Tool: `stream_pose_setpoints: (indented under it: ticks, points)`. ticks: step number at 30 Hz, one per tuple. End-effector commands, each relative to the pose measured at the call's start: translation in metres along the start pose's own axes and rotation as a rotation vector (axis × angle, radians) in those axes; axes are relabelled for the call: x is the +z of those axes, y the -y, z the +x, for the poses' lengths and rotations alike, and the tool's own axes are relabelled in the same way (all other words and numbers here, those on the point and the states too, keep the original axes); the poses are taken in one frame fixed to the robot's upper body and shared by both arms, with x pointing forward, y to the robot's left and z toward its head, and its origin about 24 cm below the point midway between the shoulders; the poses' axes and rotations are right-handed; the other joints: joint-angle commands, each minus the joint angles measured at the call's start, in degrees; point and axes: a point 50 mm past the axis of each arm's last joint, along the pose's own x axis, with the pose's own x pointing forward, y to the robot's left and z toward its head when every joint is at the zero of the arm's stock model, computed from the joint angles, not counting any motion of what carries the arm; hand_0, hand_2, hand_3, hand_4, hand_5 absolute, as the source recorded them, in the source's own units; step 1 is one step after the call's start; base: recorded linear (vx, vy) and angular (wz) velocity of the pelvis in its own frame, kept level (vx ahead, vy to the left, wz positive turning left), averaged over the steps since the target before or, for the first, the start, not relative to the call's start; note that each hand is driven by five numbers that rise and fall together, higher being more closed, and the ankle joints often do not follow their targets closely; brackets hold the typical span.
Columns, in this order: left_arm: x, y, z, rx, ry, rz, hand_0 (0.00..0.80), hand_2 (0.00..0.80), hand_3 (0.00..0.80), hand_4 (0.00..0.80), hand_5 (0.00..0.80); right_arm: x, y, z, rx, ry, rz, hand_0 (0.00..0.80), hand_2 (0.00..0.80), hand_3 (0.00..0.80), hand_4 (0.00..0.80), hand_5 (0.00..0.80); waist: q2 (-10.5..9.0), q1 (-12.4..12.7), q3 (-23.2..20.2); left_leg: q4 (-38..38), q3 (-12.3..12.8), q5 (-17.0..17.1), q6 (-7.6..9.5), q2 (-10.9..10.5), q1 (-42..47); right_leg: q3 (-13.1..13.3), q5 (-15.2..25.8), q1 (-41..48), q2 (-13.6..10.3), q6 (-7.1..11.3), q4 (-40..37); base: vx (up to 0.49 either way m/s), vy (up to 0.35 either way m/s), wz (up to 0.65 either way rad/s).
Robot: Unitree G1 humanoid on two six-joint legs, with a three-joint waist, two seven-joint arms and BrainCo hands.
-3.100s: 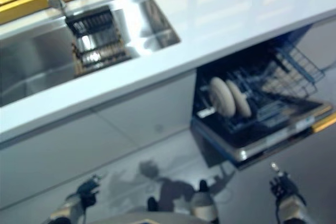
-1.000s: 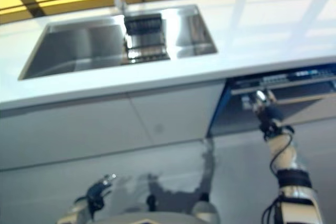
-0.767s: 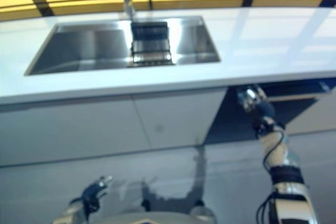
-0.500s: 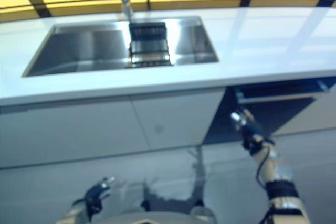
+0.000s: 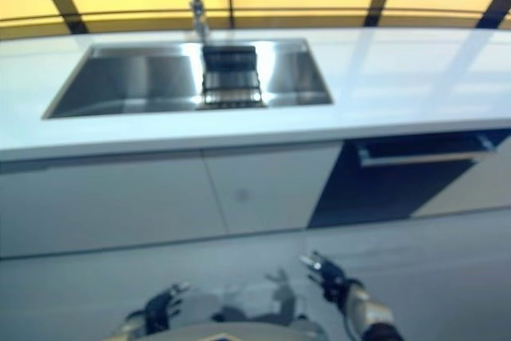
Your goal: Take plates into dishwasher
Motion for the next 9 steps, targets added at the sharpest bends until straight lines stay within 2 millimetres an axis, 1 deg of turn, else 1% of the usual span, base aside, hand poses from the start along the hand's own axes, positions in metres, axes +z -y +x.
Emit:
stream_pose_setpoints:
  ticks: [1, 3, 9]
  points:
    - [0.0272, 0.0095, 0.0089, -0.031, 0.029, 0.071, 0.000, 0.000, 0.000, 0.000, 0.000, 0.0225, -0.0080, 0.0074, 0.035, 0.074, -0.064, 0.000, 0.000, 0.000, 0.000, 0.000, 0.29, 0.6, 2.0, 1.1, 2.7, -2.8, 3.64, -3.6, 0.6, 0.2, -3.4, 0.5, 1.9, -0.69, 3.5, 0.022, 0.019, 0.04]
    - [0.0279, 0.0109, 0.0095, -0.044, 0.024, 0.074, 0.000, 0.000, 0.000, 0.000, 0.000, 0.0166, -0.0069, 0.0080, 0.033, 0.057, -0.046, 0.000, 0.000, 0.000, 0.000, 0.000, 0.43, 0.7, 2.2, 1.1, 2.5, -2.9, 3.79, -3.7, 0.6, 0.0, -3.5, 0.5, 1.7, -0.60, 3.7, 0.023, 0.018, 0.03]
    - [0.0261, 0.0119, 0.0100, -0.047, 0.010, 0.077, 0.000, 0.000, 0.000, 0.000, 0.000, 0.0133, -0.0091, 0.0087, 0.045, 0.067, -0.023, 0.000, 0.000, 0.000, 0.000, 0.000, 0.55, 0.6, 2.5, 1.1, 2.0, -3.0, 4.07, -3.9, 0.7, 0.3, -3.6, 0.3, 1.6, -0.48, 4.2, 0.000, 0.000, 0.00]
